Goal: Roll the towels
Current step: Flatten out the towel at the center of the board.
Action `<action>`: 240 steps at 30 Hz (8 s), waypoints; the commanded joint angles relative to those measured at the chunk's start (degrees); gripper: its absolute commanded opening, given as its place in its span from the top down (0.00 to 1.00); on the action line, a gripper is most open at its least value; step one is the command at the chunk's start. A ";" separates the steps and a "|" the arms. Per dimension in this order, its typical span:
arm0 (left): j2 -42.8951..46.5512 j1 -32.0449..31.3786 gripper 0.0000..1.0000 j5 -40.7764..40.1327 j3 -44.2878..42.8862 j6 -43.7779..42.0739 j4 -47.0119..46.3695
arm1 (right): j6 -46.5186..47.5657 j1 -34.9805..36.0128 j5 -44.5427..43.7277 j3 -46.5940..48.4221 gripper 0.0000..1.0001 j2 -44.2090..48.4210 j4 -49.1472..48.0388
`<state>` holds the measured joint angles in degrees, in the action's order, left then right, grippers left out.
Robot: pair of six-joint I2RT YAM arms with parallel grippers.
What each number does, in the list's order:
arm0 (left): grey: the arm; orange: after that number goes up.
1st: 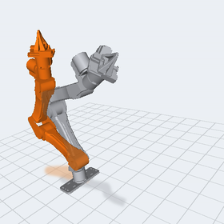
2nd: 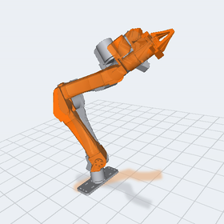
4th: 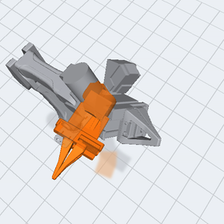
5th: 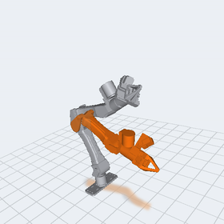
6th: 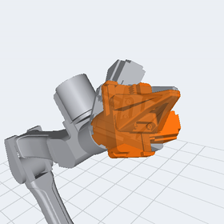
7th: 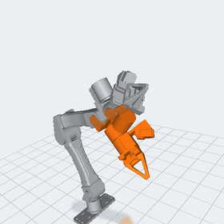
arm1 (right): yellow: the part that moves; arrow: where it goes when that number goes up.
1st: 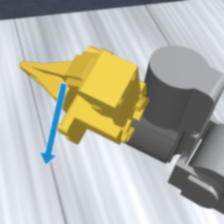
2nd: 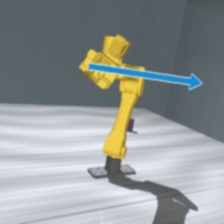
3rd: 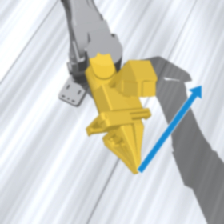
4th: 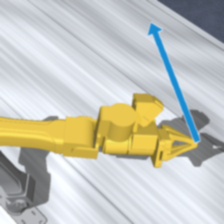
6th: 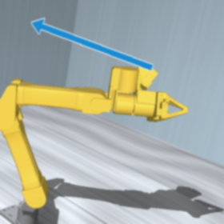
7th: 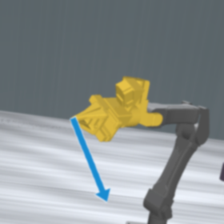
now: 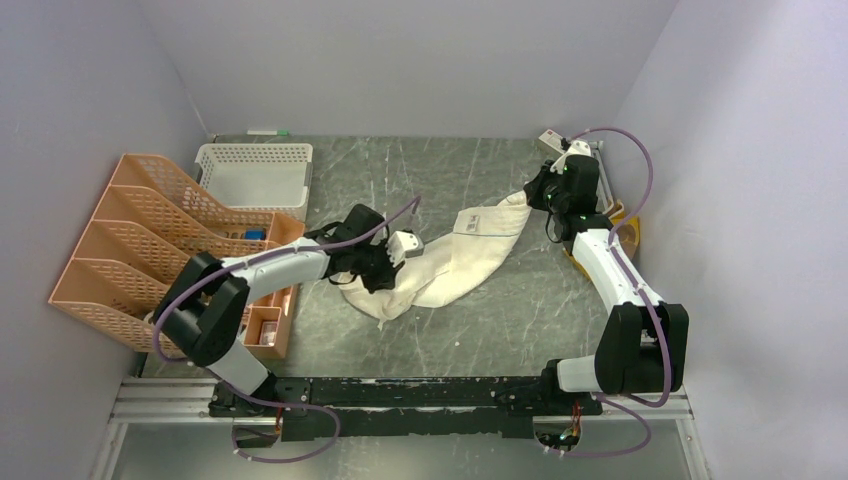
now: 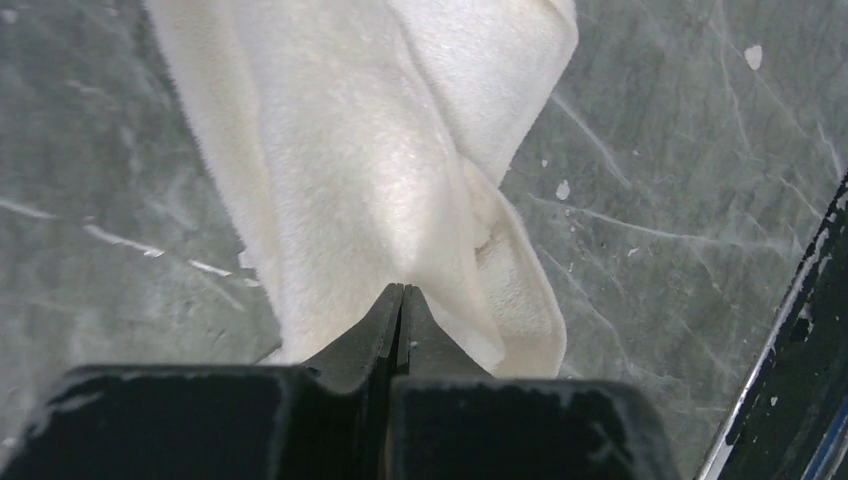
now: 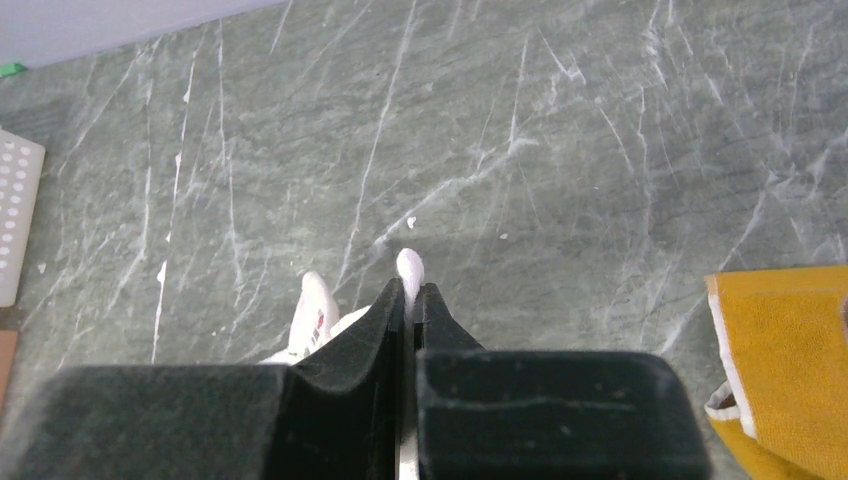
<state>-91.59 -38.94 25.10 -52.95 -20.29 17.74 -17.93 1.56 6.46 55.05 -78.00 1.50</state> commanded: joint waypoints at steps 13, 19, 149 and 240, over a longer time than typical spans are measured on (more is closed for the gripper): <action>14.70 6.14 0.81 2.15 5.09 6.27 -11.62 | 0.23 -0.45 1.37 -1.46 1.00 1.10 -2.72; 5.32 -0.64 0.30 6.33 0.74 1.21 -2.44 | 0.18 -0.46 1.69 -1.69 1.00 1.26 -2.82; 33.69 8.29 0.93 -67.47 -19.64 39.27 17.91 | -24.53 -9.03 26.96 -9.10 1.00 25.62 -22.86; -7.21 31.47 0.93 -27.44 -16.60 49.23 -2.20 | -19.63 -7.05 3.69 -7.54 1.00 -11.64 -27.17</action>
<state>-93.80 -7.57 7.77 -60.58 30.57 15.75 -38.50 -3.88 9.30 44.42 -86.02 -21.10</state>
